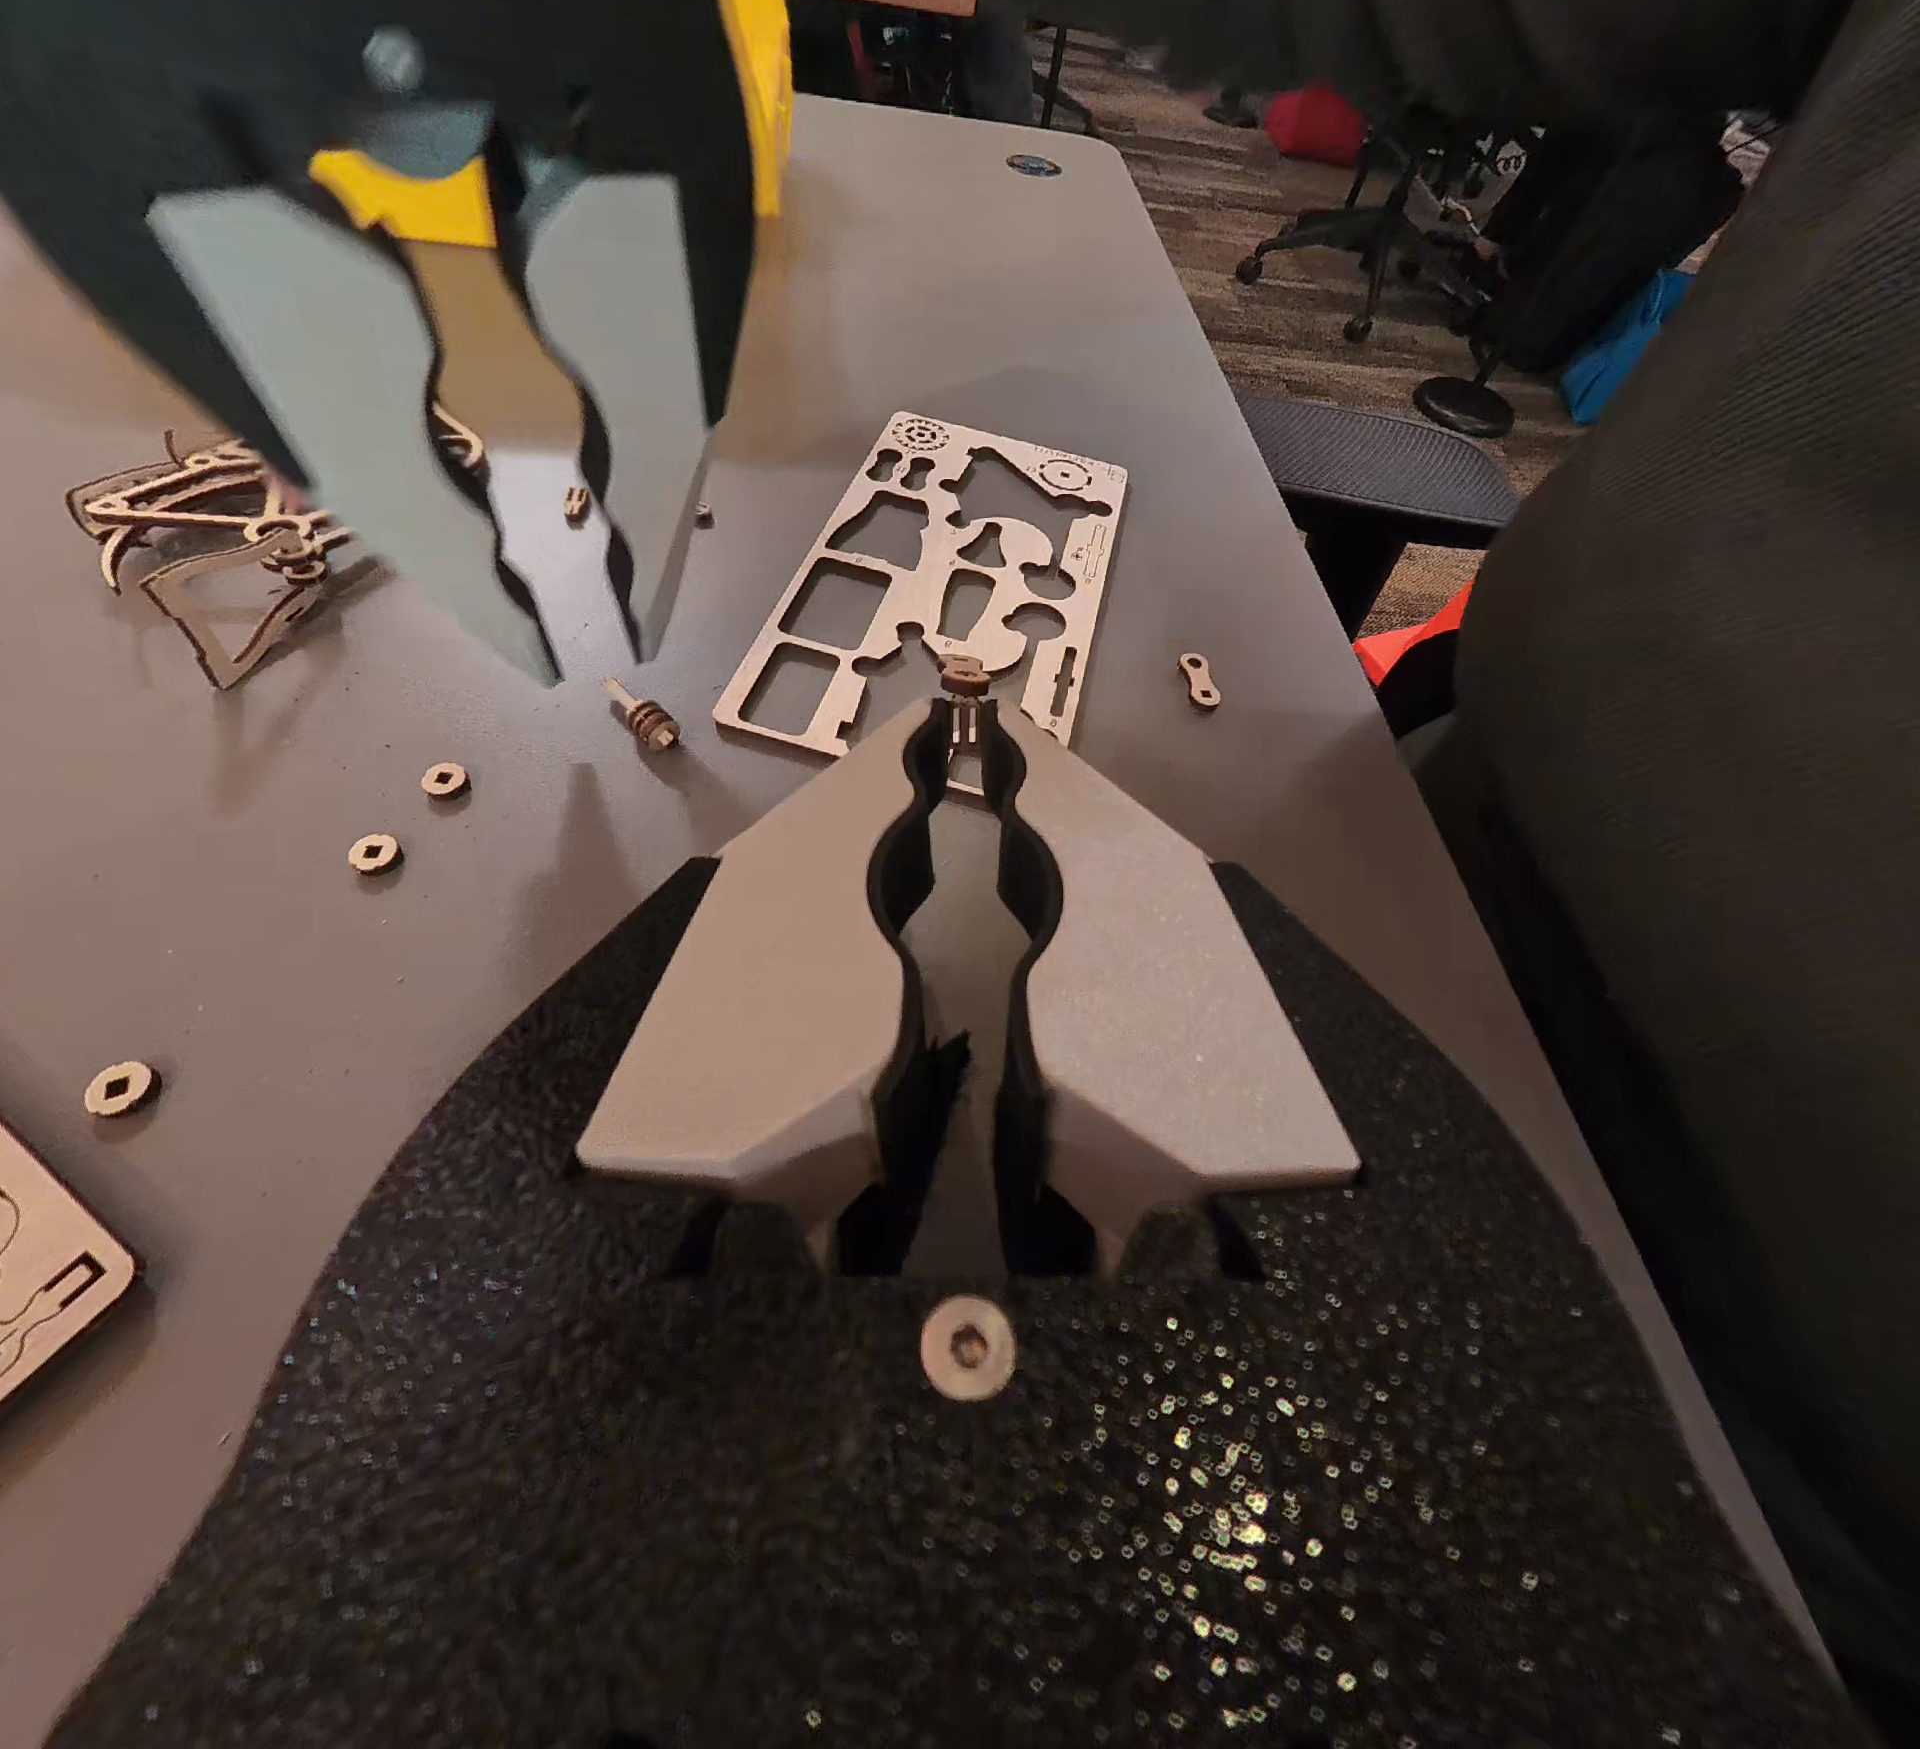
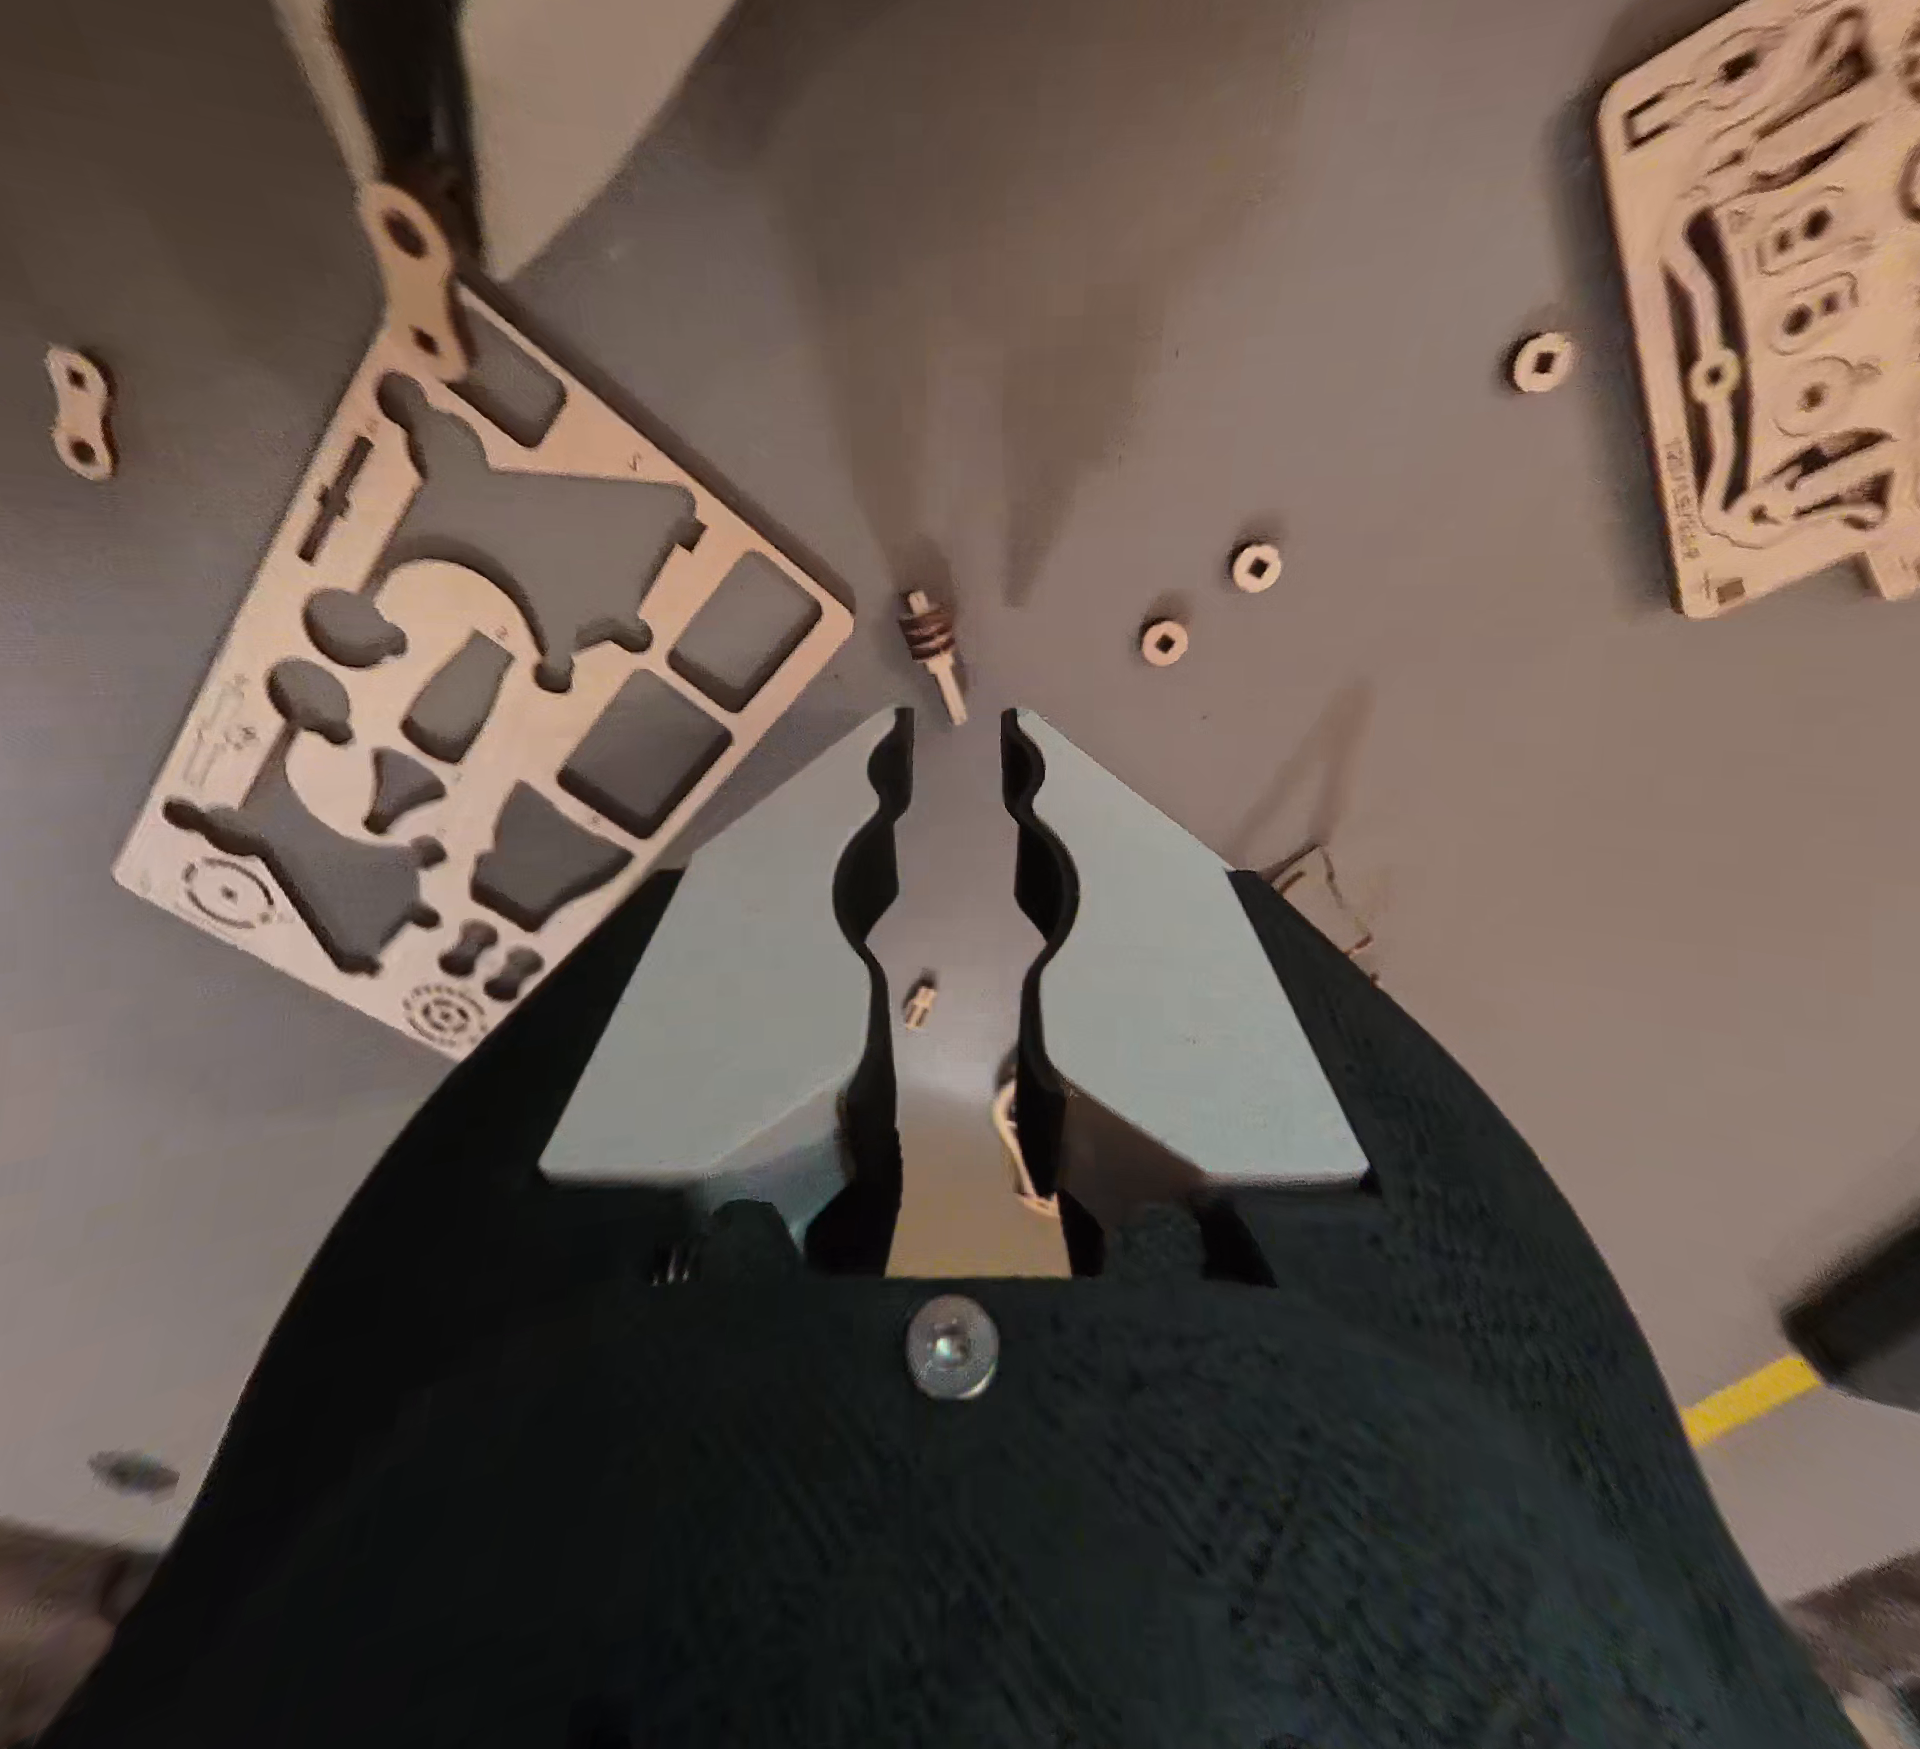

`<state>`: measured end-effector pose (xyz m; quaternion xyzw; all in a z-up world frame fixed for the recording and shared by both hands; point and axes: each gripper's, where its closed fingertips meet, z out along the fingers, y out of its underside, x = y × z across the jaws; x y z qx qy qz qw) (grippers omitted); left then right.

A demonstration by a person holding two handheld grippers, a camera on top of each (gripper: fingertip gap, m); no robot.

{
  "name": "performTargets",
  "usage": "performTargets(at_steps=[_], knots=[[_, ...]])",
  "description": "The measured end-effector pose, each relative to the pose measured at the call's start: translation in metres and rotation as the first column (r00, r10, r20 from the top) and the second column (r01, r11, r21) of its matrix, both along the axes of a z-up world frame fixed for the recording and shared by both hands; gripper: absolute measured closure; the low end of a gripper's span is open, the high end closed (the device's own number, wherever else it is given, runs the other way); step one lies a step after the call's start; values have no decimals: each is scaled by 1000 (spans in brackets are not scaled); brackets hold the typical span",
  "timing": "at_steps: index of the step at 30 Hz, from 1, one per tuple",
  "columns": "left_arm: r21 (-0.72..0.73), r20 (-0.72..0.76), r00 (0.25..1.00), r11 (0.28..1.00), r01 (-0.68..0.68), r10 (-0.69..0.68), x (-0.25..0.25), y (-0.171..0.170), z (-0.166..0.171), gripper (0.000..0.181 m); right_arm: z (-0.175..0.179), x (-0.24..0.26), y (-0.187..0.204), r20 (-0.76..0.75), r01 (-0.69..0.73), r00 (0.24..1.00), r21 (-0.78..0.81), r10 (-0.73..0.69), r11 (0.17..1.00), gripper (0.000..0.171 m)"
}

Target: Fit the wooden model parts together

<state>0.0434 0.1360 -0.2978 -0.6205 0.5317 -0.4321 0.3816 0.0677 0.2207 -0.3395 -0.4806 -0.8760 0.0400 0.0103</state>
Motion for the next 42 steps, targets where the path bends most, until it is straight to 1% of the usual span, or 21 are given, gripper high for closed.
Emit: performTargets(at_steps=[1, 5, 7, 11, 14, 16, 17, 18, 19, 20, 22, 23, 24, 26, 28, 29, 30, 33, 36, 39, 42], knots=[[-2, 1, 1000, 1000, 0, 0, 0, 0, 0, 178, -2, -1, 1, 38, -28, 999, -4, 28, 1000, 156], [-11, -1, 1000, 1000, -4, 4, -1, 1, 0, 178, -8, -1, -4, 142, -76, 986, -64, 85, 995, 157], [-18, 0, 1000, 1000, -6, 6, -1, 2, 0, 178, -10, -1, -3, 166, -91, 981, -60, 100, 994, 160], [-31, 5, 1000, 999, -21, 21, -2, 5, 0, 178, -12, -1, -7, 171, -64, 982, -98, 80, 993, 170], [-42, 14, 998, 998, -54, 55, -5, 10, 2, 178, -12, -9, -7, 71, 7, 997, -118, 2, 993, 170], [-49, 29, 992, 992, -117, 119, -9, 21, 4, 178, -7, -19, -6, -77, 118, 988, -177, -133, 977, 170], [-53, 43, 987, 987, -153, 156, -12, 26, 6, 178, -1, -28, -7, -180, 181, 957, -244, -228, 953, 170], [-62, 66, 979, 980, -188, 192, -15, 32, 9, 178, 8, -38, -7, -290, 232, 897, -333, -333, 914, 170], [-75, 91, 970, 973, -218, 224, -18, 38, 12, 178, 19, -47, -6, -388, 264, 808, -437, -444, 860, 170], [-90, 119, 961, 967, -240, 249, -21, 43, 16, 178, 34, -55, -6, -459, 264, 695, -554, -554, 790, 170], [-116, 183, 942, 958, -262, 280, -26, 50, 25, 178, 63, -62, -7, -497, 184, 454, -760, -740, 623, 170], [-130, 214, 934, 956, -262, 285, -28, 51, 29, 178, 73, -63, -5, -479, 131, 351, -826, -805, 549, 170], [-141, 239, 926, 954, -265, 292, -30, 53, 32, 178, 80, -62, -5, -451, 73, 272, -871, -850, 486, 170], [-161, 267, 912, 948, -276, 311, -33, 57, 35, 178, 90, -63, -5, -387, -29, 164, -921, -907, 388, 170], [-172, 285, 902, 944, -283, 323, -35, 59, 38, 178, 96, -64, -9, -350, -109, 134, -935, -927, 337, 170], [-178, 292, 900, 943, -281, 323, -36, 60, 38, 178, 98, -64, -13, -351, -123, 142, -934, -926, 335, 171], [-180, 297, 900, 944, -277, 321, -36, 59, 39, 178, 98, -65, -16, -378, -119, 148, -924, -914, 363, 171], [-184, 308, 901, 948, -258, 305, -36, 58, 41, 178, 99, -66, -19, -507, -96, 142, -862, -850, 498, 171], [-199, 320, 900, 949, -243, 297, -37, 57, 42, 178, 98, -66, -22, -583, -91, 143, -813, -800, 575, 170], [-207, 325, 902, 952, -224, 283, -37, 55, 42, 178, 98, -65, -22, -624, -87, 132, -781, -770, 618, 171], [-207, 325, 907, 956, -210, 270, -36, 54, 42, 178, 97, -64, -23, -639, -91, 133, -769, -758, 632, 171]])
